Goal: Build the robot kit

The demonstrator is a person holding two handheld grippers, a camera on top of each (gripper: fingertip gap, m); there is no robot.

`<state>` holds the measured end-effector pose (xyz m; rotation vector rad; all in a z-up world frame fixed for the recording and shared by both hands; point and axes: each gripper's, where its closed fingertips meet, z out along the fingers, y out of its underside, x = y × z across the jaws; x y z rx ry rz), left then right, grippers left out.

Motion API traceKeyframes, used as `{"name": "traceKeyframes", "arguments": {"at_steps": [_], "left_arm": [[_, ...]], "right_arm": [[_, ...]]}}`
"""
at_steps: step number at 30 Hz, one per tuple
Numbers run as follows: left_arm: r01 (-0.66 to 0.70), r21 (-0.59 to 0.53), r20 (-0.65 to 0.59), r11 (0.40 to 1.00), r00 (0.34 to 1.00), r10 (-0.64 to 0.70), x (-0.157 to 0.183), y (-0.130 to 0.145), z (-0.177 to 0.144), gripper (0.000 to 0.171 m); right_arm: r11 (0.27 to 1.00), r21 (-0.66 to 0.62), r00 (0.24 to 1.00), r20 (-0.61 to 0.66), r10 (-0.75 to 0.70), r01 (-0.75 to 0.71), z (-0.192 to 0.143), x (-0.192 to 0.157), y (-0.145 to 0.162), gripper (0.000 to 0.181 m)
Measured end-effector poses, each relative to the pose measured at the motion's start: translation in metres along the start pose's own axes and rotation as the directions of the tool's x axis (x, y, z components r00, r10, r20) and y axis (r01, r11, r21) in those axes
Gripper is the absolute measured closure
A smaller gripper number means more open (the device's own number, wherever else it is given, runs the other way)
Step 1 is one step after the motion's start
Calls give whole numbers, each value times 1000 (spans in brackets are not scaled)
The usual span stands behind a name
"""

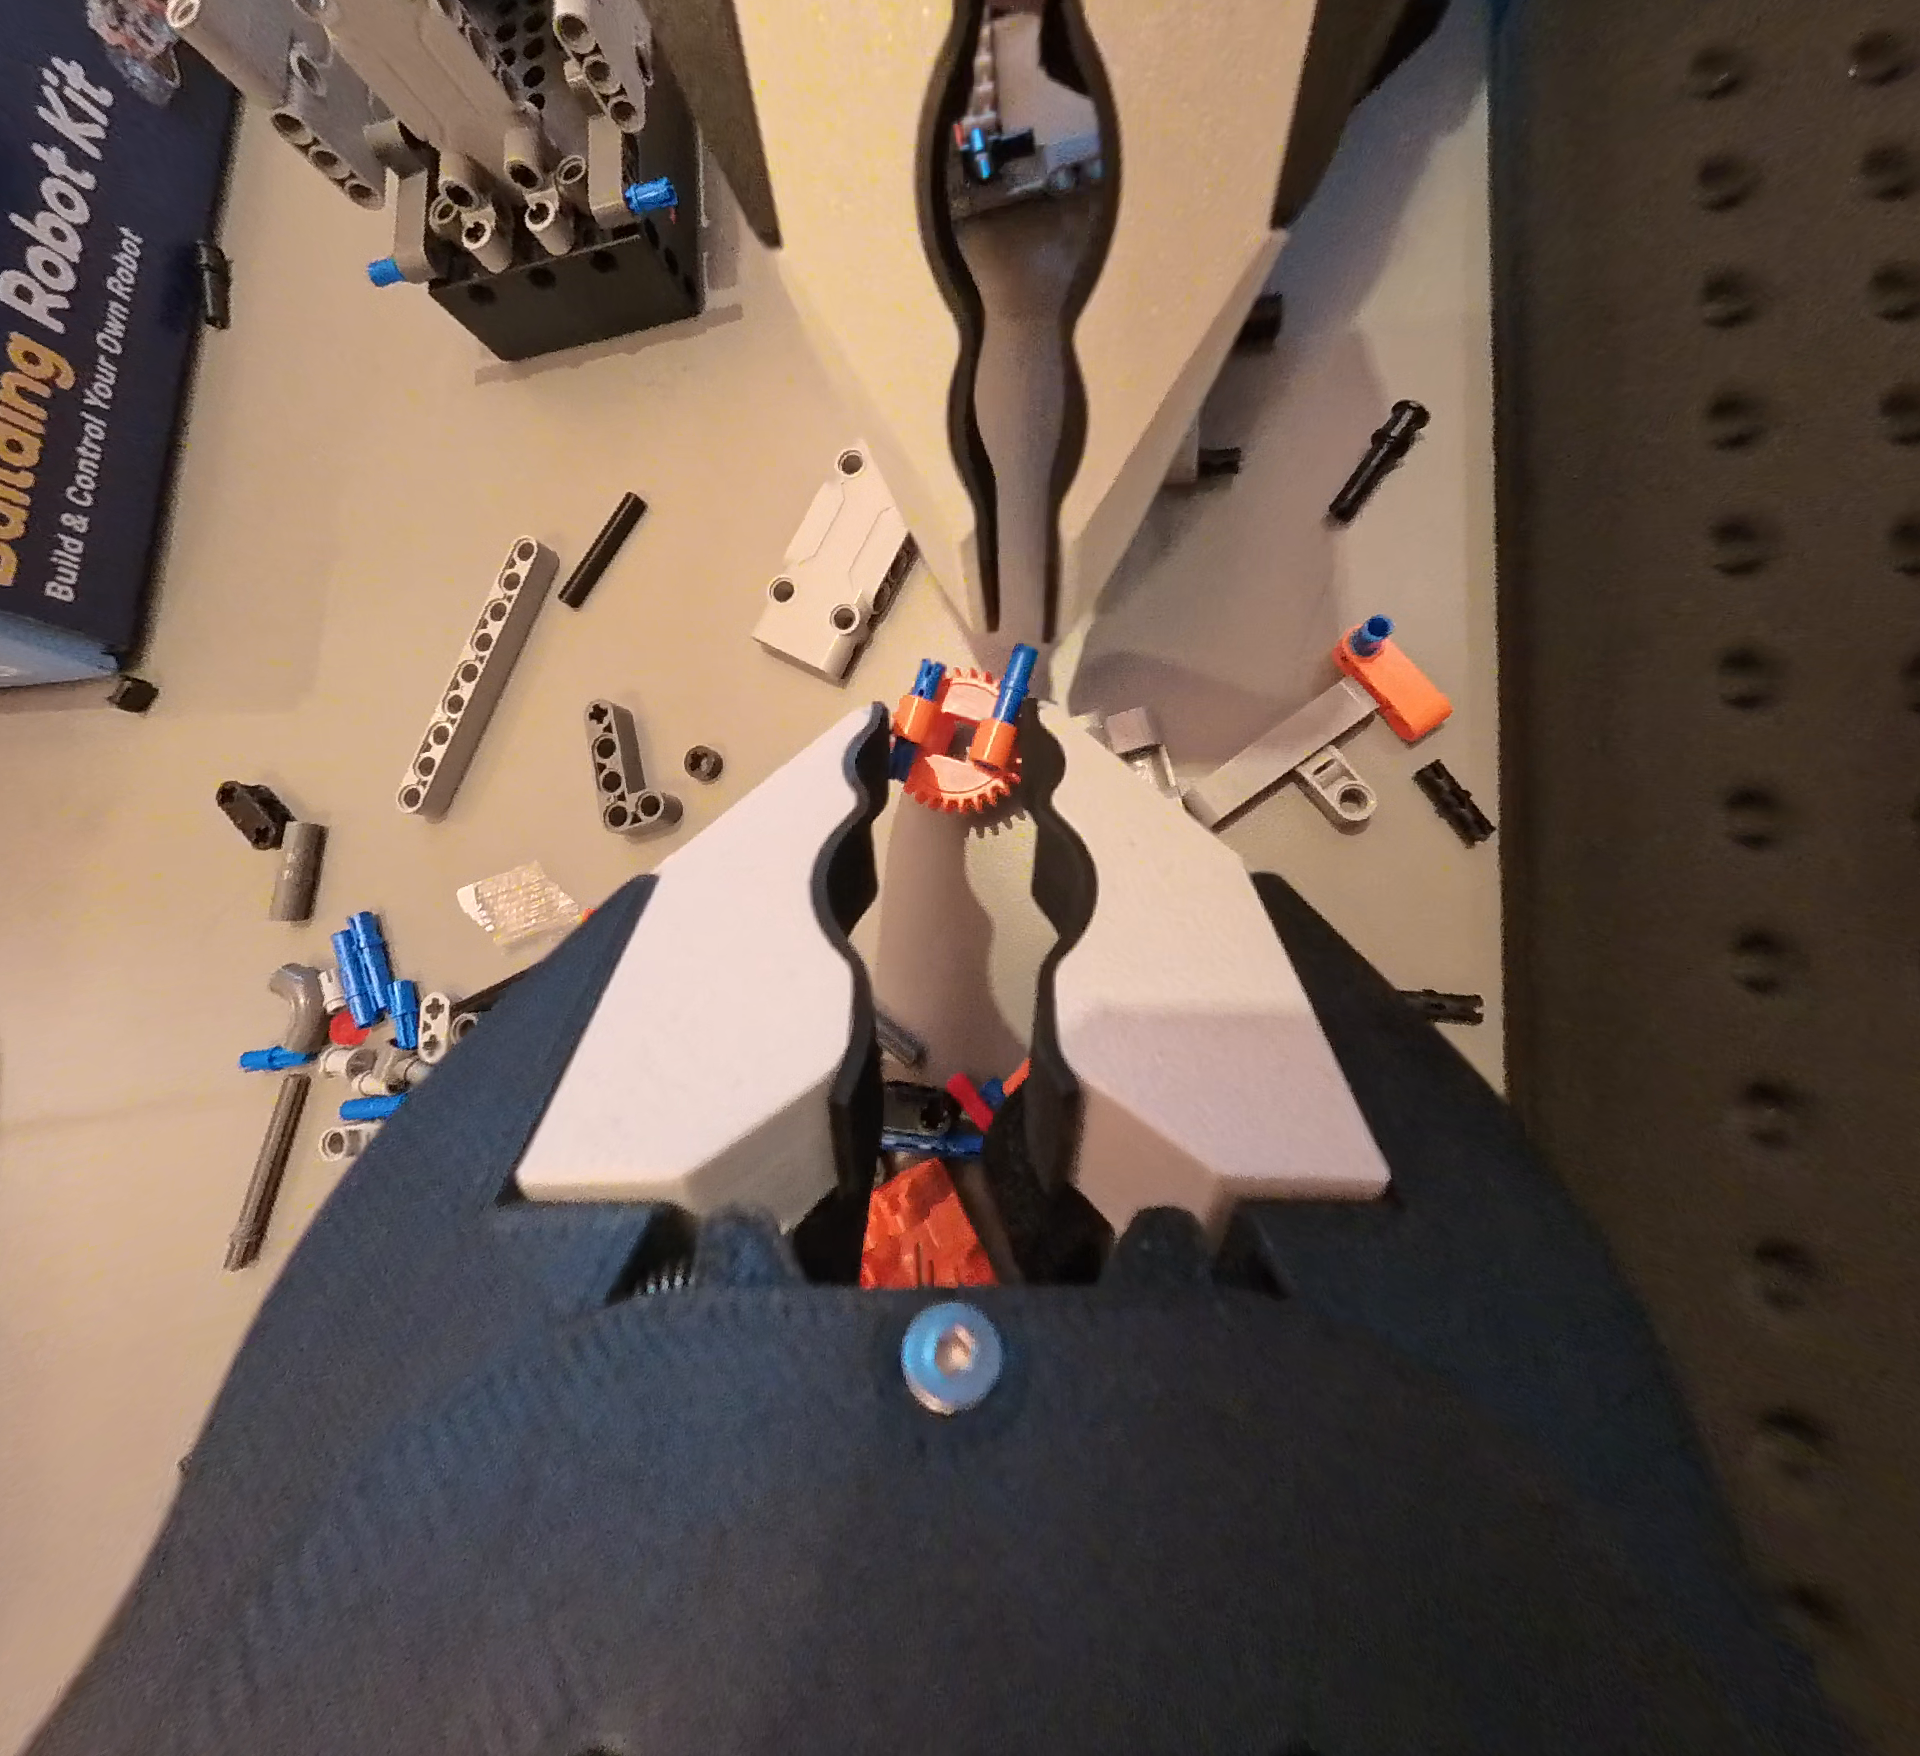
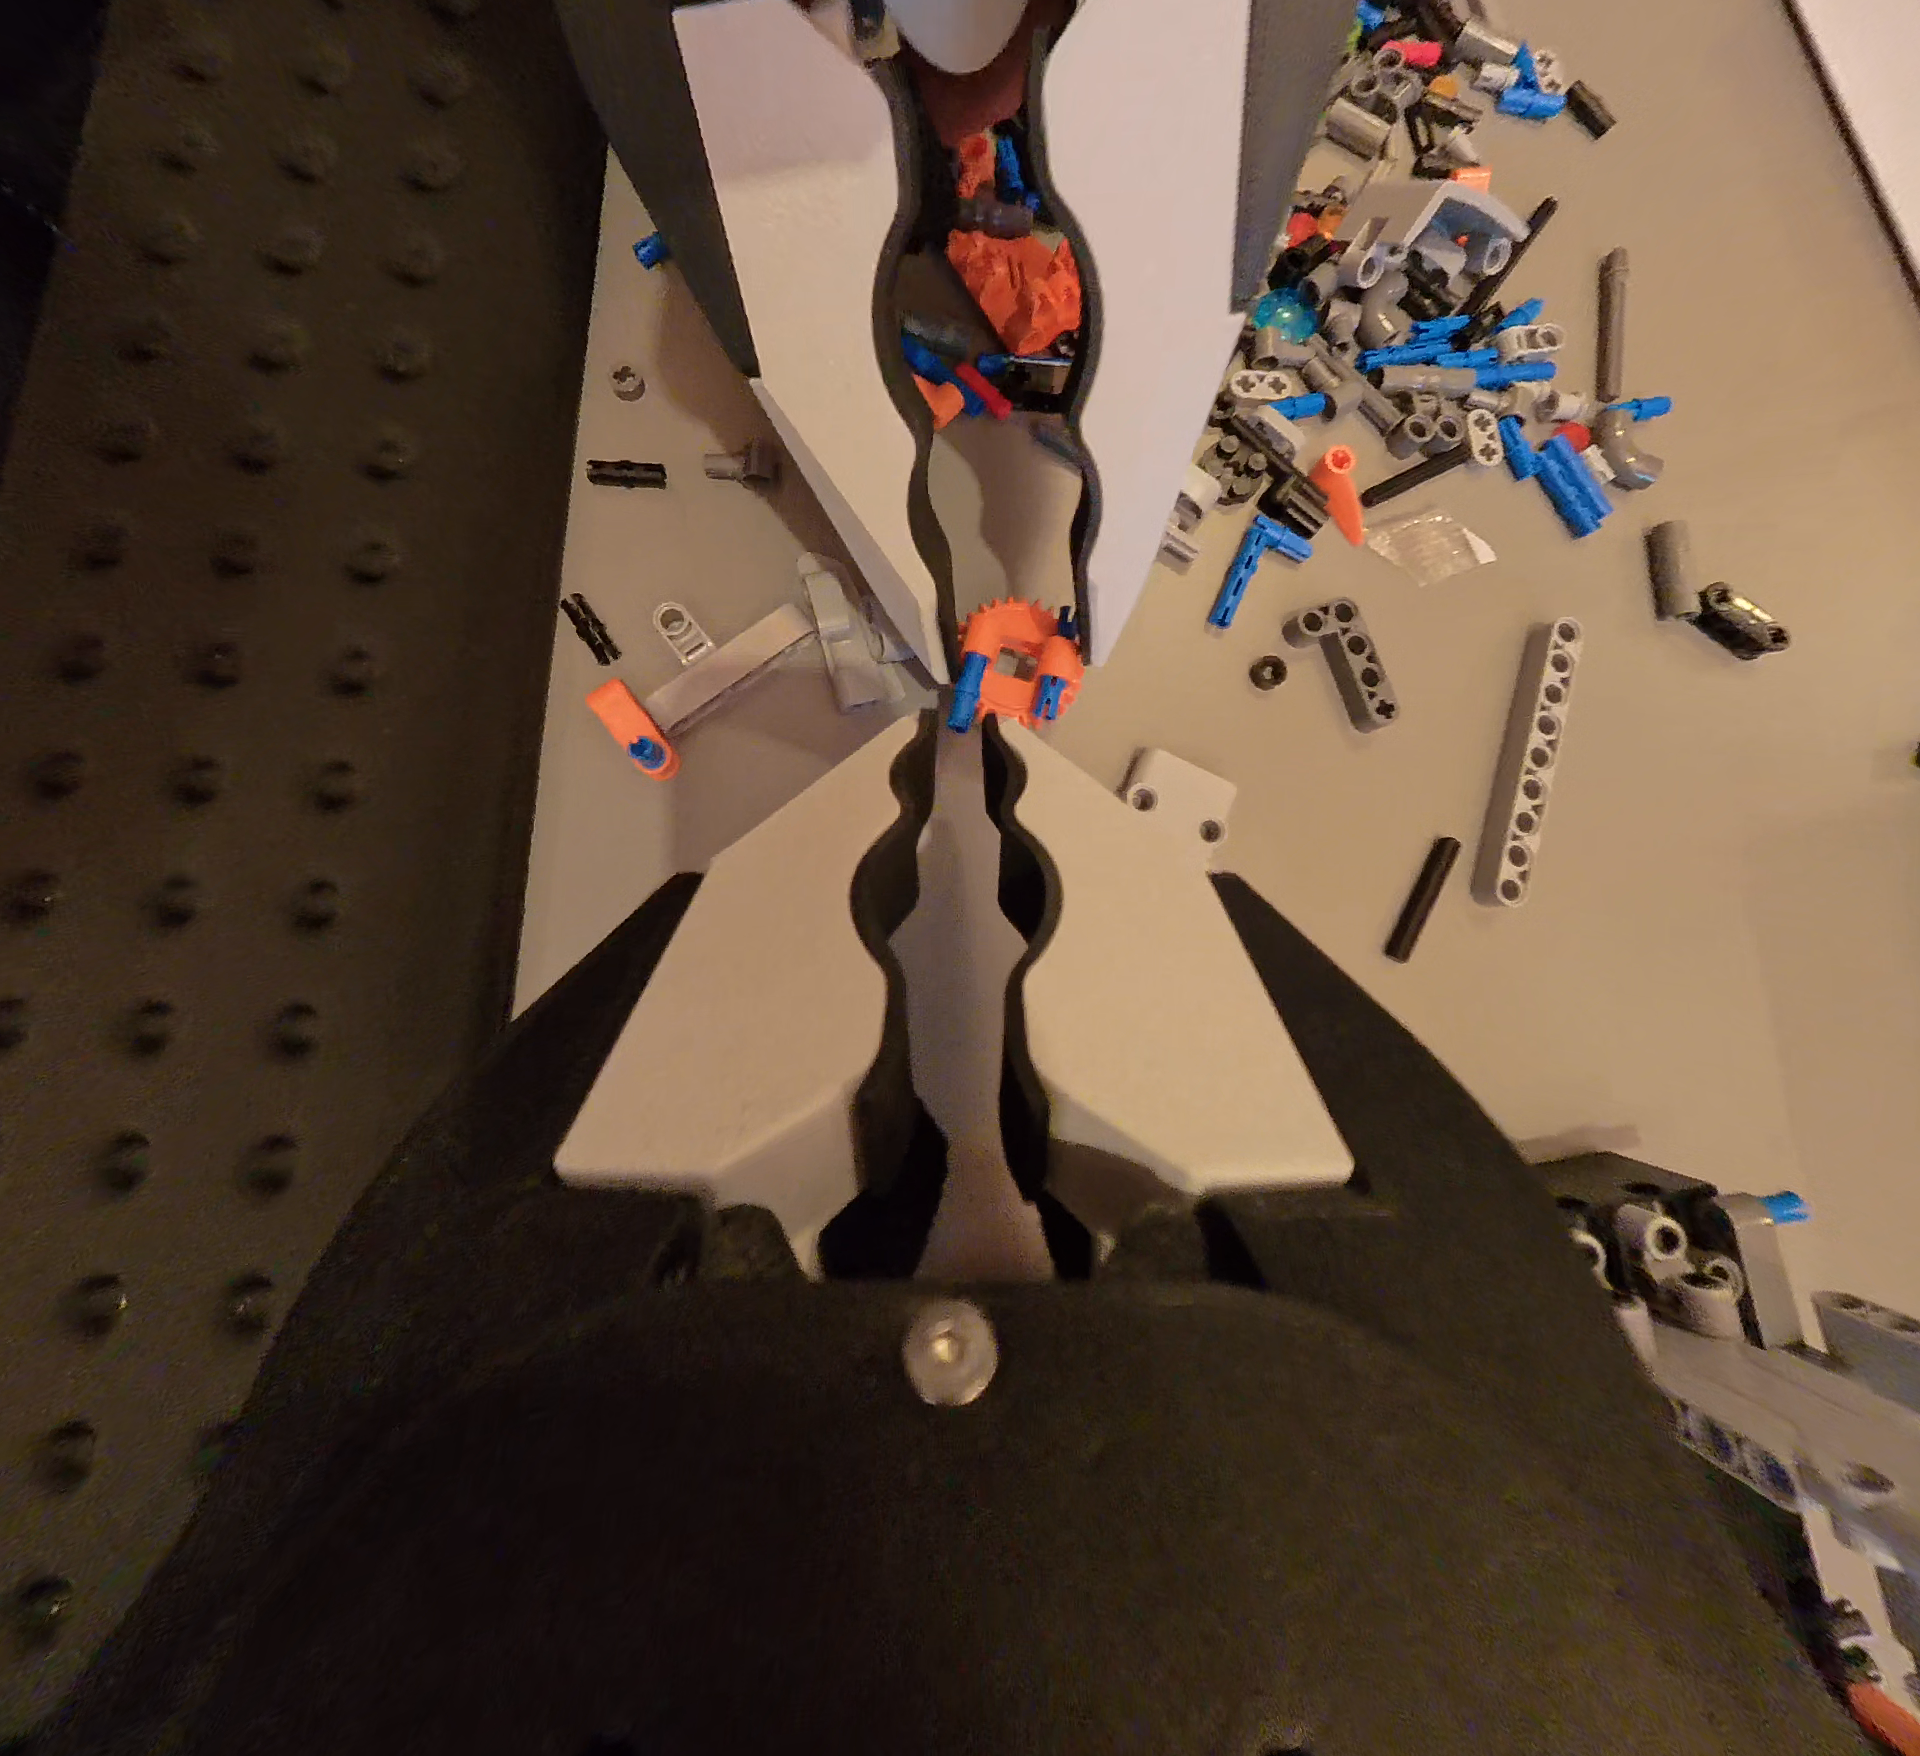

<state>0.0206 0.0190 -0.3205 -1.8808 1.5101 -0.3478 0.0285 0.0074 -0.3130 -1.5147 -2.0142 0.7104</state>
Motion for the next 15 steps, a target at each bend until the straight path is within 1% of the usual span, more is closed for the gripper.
{"name": "traceKeyframes", "arguments": {"at_steps": [3,4,11,15], "left_arm": [[4,1,-10,1000,1000,-4,1,0,-1,149],[3,-1,-4,1000,1000,-3,0,1,-1,149],[35,8,-51,999,998,-35,3,3,-4,146],[48,5,-45,999,998,-48,1,4,-4,150]], "right_arm": [[1000,-29,1000,-3,-2,2,6,0,4,175],[1000,-30,1000,-2,-2,2,7,0,4,179],[999,-35,1000,-16,-16,15,5,2,7,180],[999,-29,1000,-13,-20,19,6,1,6,181]]}}
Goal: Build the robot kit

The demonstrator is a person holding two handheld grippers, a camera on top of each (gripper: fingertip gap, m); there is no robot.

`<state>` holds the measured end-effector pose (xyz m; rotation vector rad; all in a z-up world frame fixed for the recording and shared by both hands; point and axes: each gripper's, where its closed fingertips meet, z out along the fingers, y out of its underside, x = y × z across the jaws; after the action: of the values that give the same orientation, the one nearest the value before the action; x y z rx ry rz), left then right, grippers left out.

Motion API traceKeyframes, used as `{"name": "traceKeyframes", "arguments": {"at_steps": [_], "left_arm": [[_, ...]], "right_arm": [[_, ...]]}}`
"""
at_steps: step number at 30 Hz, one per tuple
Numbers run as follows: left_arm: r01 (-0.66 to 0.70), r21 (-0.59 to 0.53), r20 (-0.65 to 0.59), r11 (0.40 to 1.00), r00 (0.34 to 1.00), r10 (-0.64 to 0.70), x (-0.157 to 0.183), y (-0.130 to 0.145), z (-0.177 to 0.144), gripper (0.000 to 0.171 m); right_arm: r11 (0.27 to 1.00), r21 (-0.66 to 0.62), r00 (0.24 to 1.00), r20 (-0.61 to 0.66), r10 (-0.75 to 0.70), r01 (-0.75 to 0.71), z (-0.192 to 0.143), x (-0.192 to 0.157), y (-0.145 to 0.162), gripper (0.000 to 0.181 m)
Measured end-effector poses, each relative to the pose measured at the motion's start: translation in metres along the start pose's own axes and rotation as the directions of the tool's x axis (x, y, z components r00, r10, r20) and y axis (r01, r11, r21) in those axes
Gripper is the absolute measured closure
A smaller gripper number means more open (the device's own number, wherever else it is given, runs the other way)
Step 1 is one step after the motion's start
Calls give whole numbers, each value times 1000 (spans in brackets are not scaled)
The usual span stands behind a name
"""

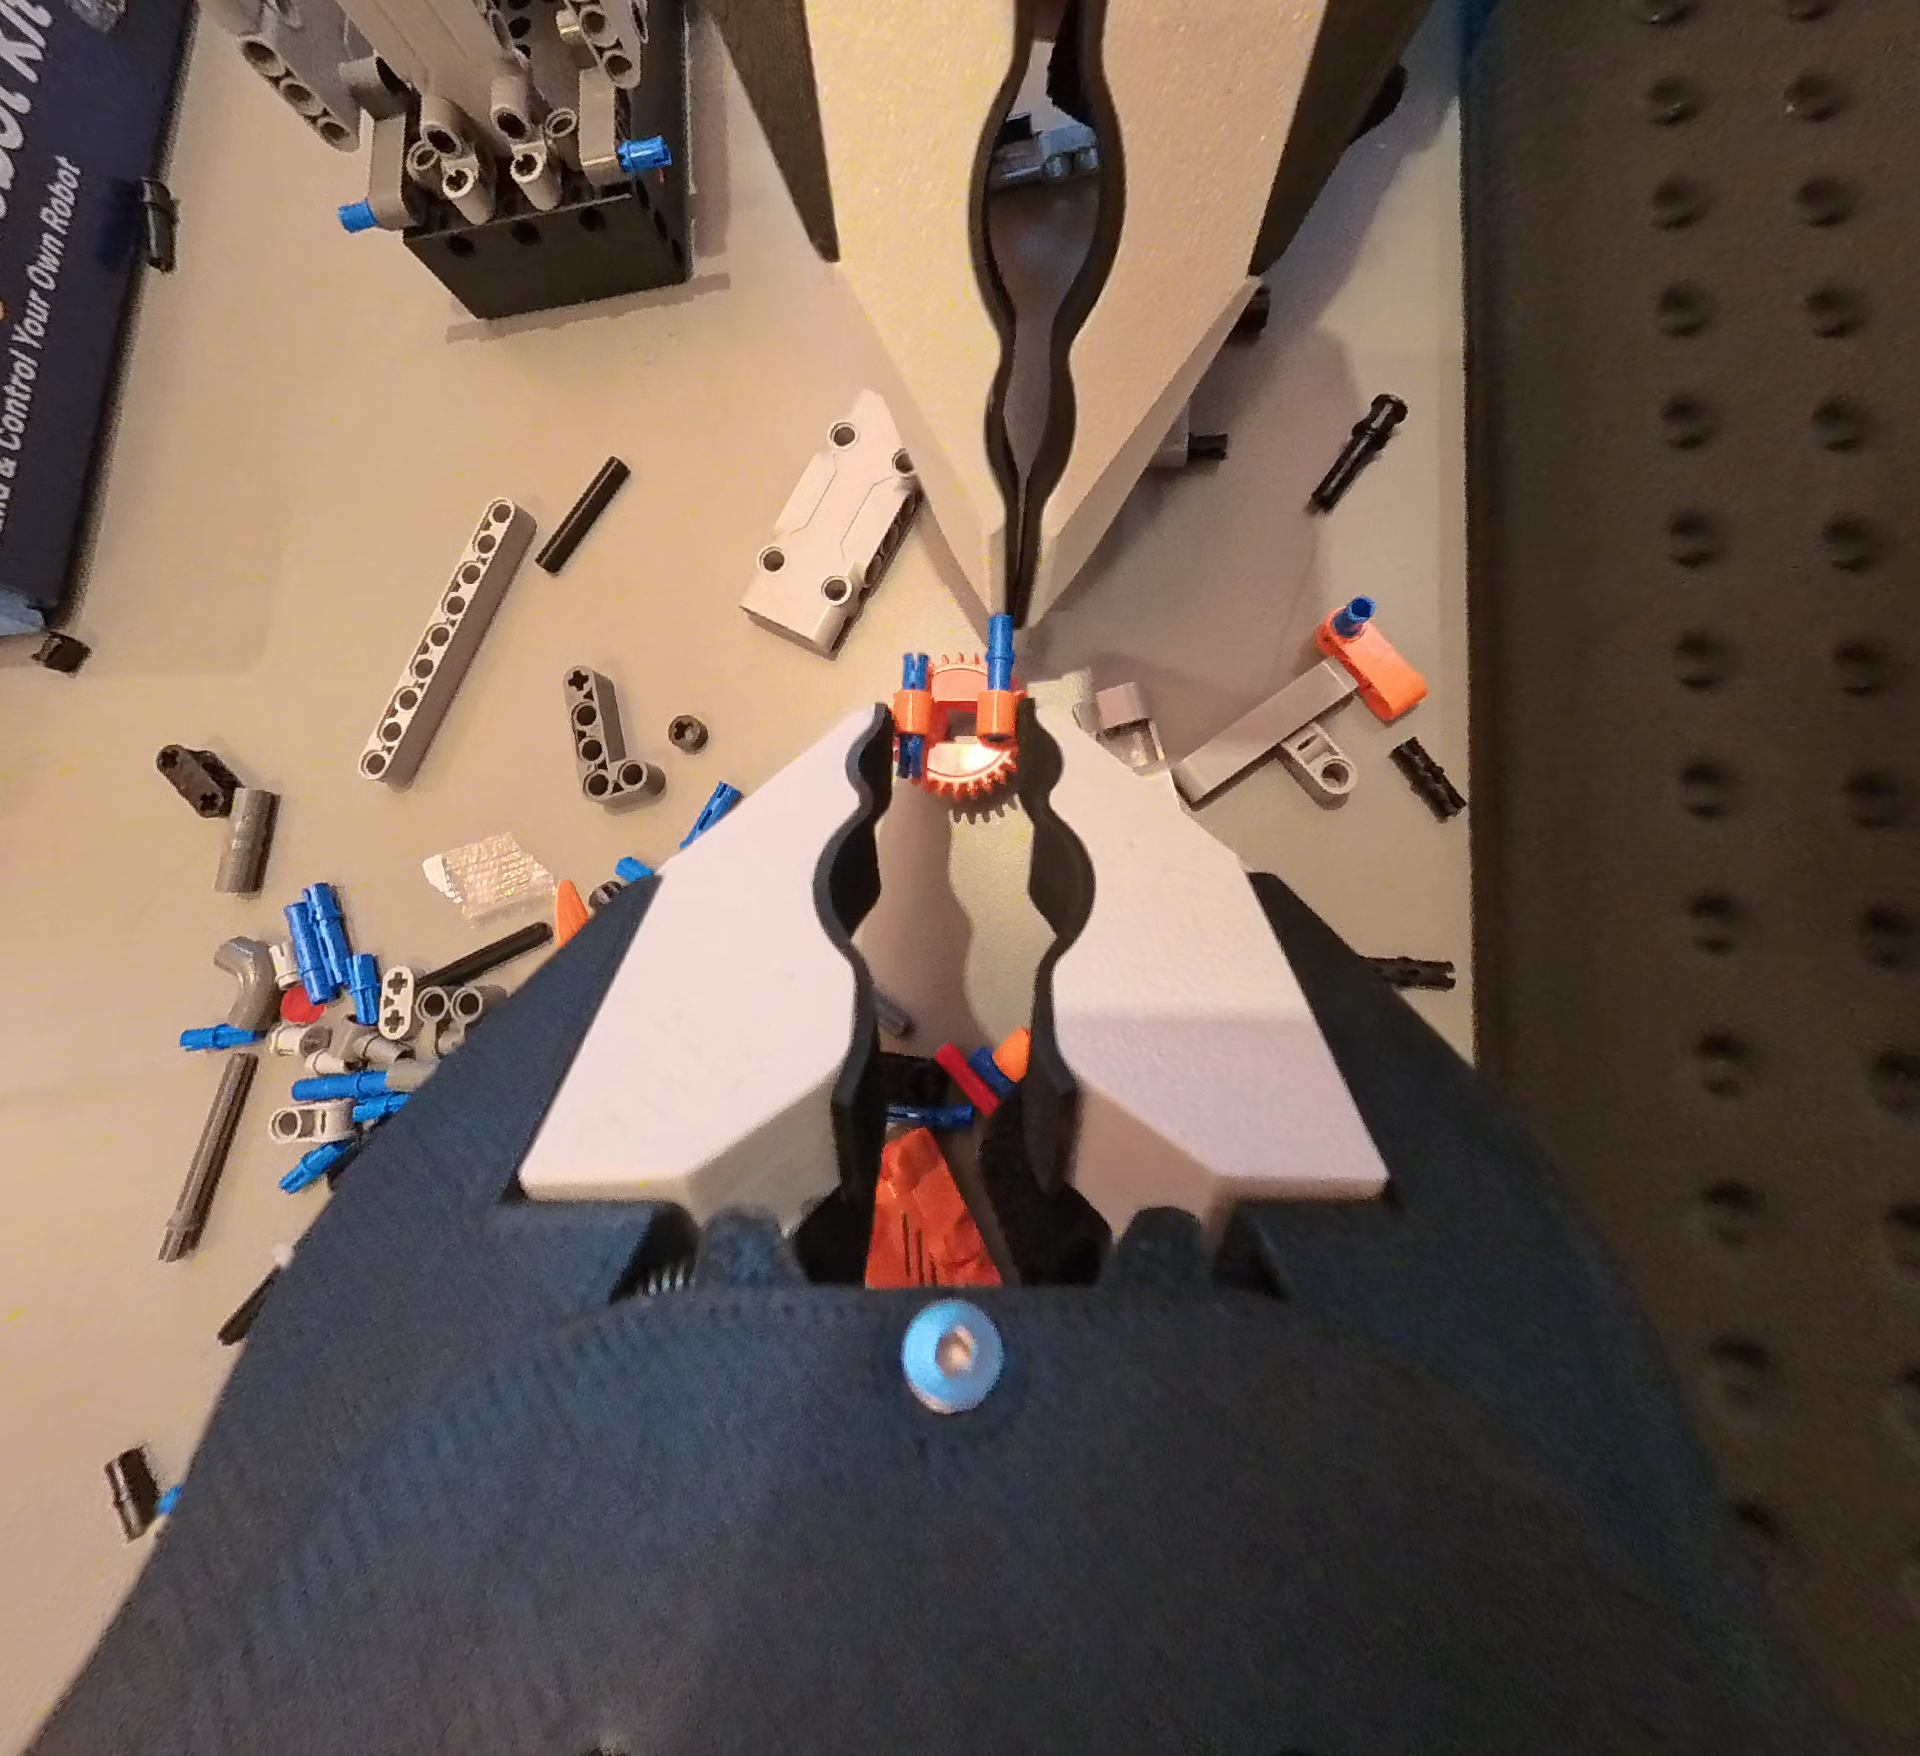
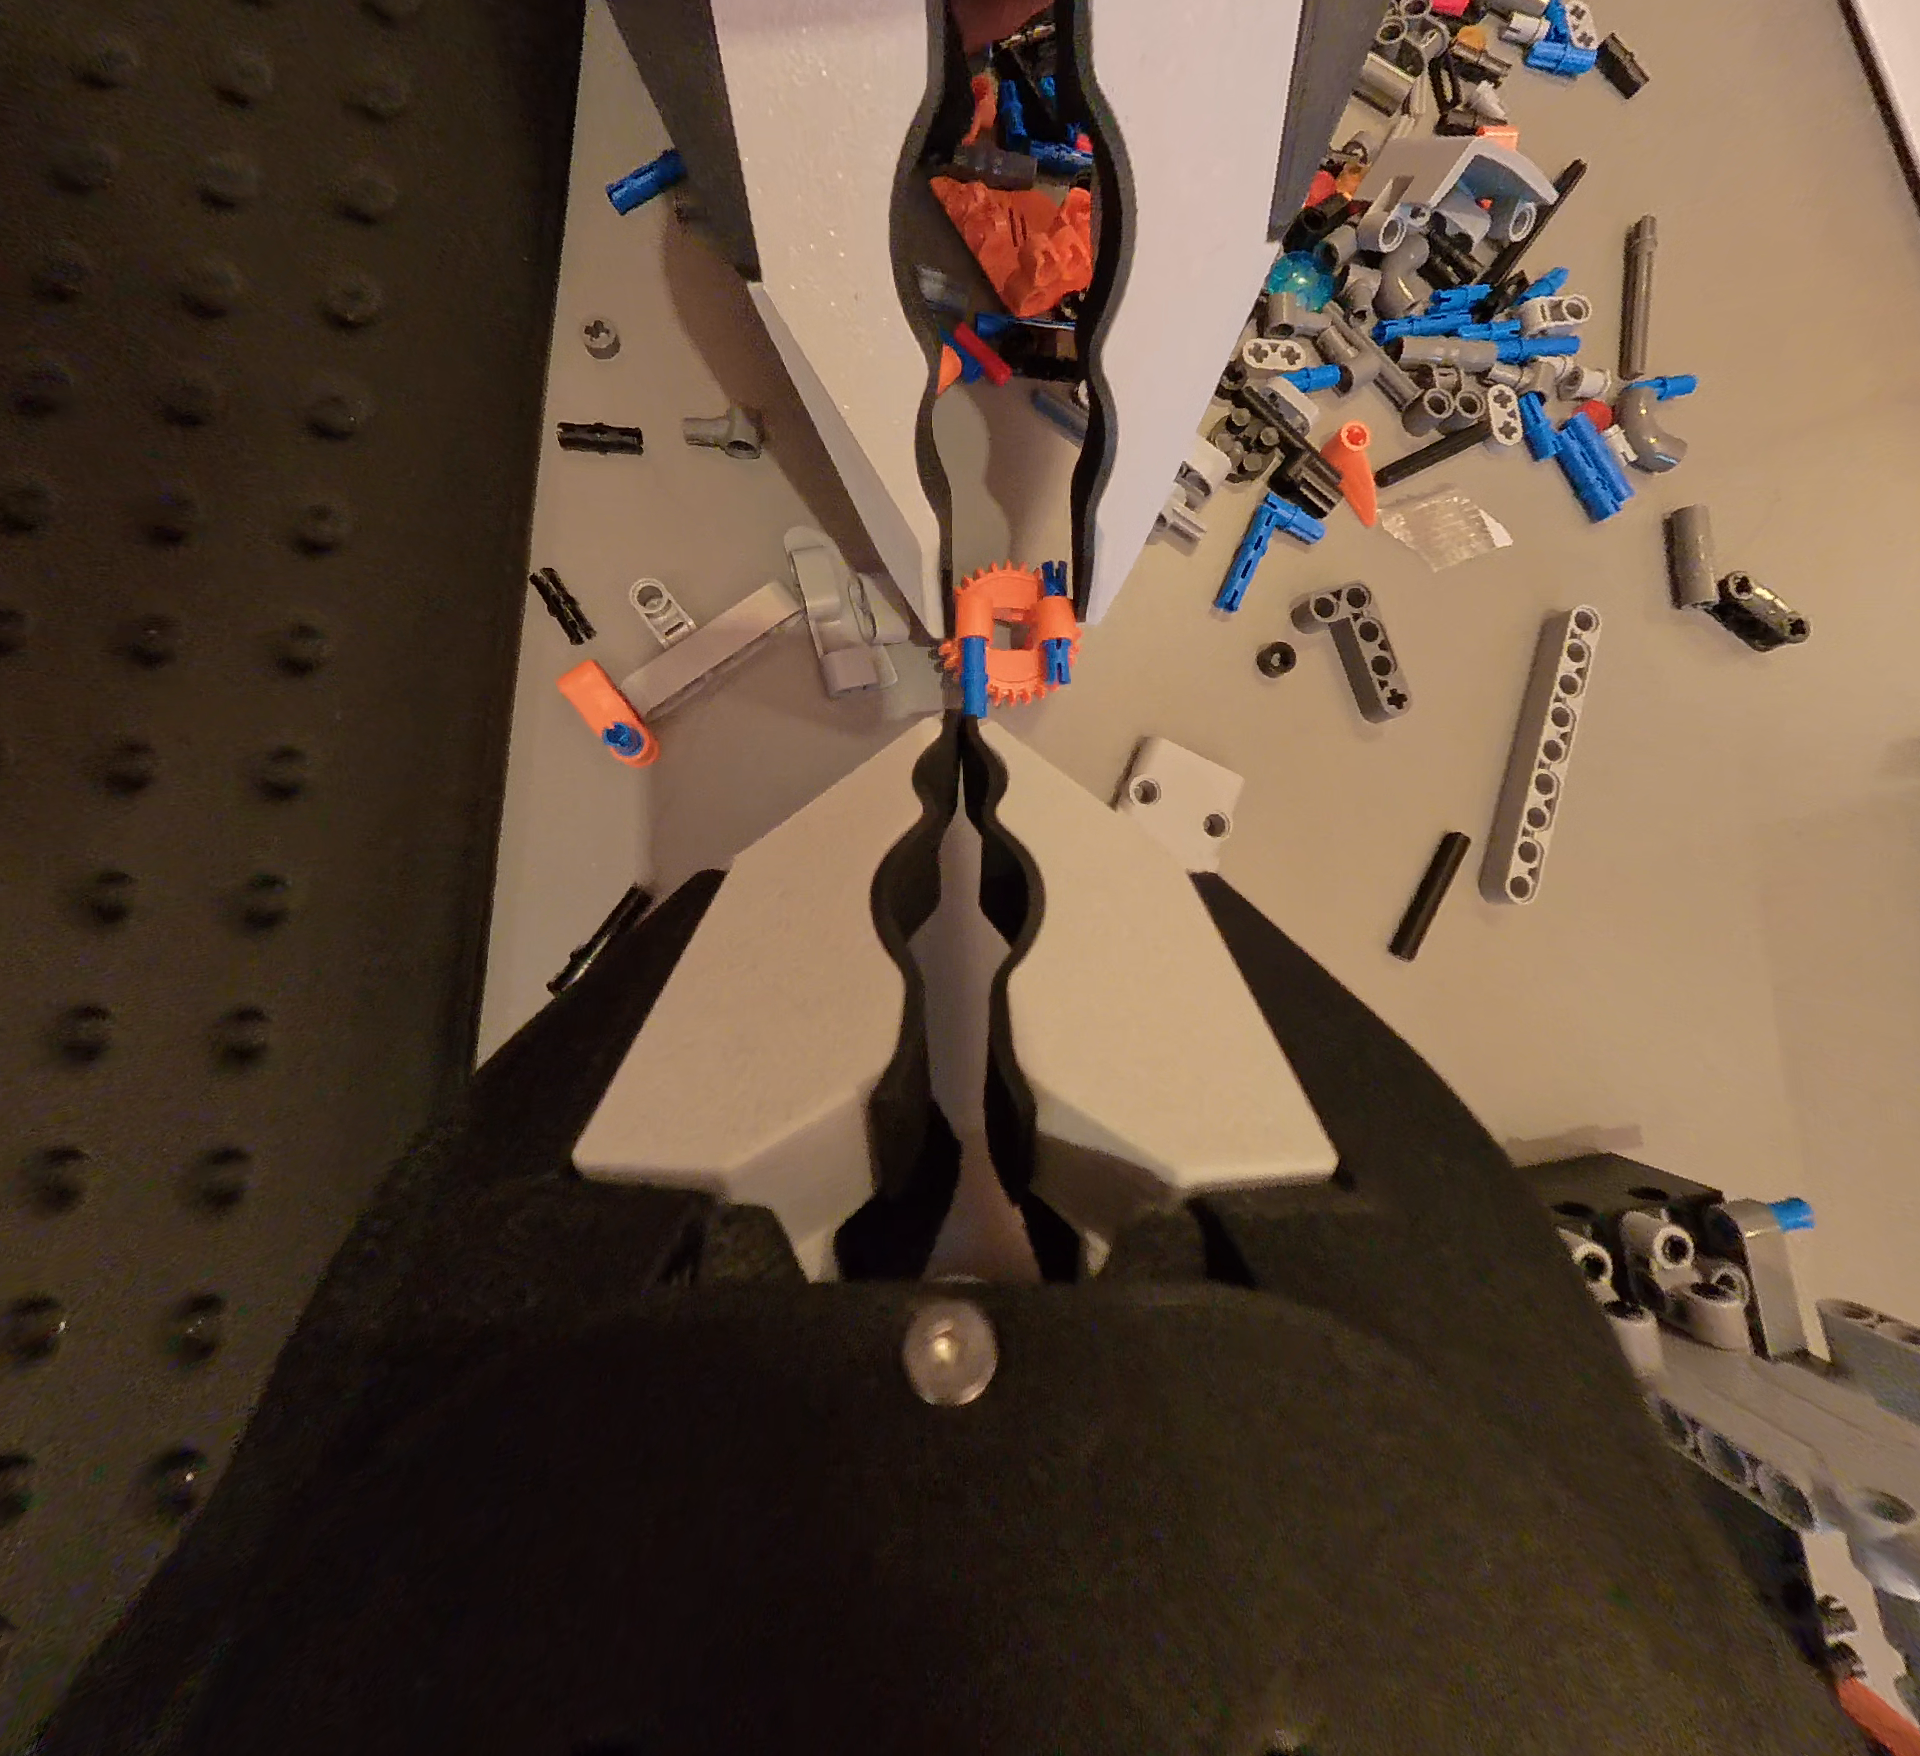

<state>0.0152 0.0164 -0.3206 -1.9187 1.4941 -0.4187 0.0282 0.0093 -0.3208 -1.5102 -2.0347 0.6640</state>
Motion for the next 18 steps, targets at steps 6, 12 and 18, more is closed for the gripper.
{"name": "traceKeyframes", "arguments": {"at_steps": [6,12,18], "left_arm": [[-2,-1,15,1000,1000,2,-1,0,0,150],[14,5,24,1000,1000,-14,-2,0,0,151],[8,2,47,1000,999,-8,-4,0,1,150]], "right_arm": [[1000,1,1000,-9,8,-7,0,2,-1,181],[1000,-10,1000,-22,-9,9,1,3,-1,181],[1000,0,1000,-19,-1,1,4,4,-4,181]]}}
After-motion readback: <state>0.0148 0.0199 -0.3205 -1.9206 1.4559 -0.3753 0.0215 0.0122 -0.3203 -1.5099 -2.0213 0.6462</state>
